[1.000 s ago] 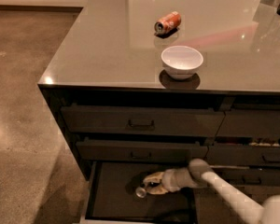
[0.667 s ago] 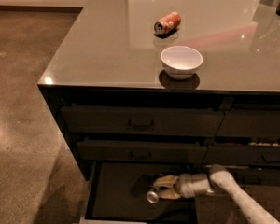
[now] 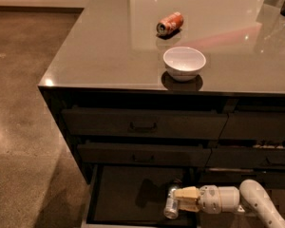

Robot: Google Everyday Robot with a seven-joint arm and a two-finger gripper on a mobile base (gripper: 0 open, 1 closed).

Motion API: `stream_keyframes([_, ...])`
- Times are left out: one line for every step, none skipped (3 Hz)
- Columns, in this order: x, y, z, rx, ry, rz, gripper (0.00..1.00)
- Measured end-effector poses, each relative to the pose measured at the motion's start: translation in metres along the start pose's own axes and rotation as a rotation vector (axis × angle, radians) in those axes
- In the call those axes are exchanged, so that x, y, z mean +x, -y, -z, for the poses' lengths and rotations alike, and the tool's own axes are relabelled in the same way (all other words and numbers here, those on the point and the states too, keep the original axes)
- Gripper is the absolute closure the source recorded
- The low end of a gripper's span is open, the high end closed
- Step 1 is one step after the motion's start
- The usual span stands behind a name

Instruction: Pick redbull can from bottom drawer and place on counter

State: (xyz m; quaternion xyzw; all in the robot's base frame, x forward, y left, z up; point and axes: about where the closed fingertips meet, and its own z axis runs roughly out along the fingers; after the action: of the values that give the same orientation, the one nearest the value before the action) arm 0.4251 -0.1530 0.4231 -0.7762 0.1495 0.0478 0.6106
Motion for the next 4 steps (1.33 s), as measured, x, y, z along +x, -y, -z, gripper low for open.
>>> stream_keyframes([-0.04, 0.069, 0.005, 0.046, -0.033, 0.211, 1.0])
stream_keyframes([-0.07, 0.182, 0.025, 0.068, -0.086, 0.379, 1.0])
stream_keyframes([-0.081, 0.258, 0.041, 0.034, -0.125, 0.424, 1.0])
stream_keyframes([-0.09, 0.337, 0.041, -0.026, -0.158, 0.442, 1.0])
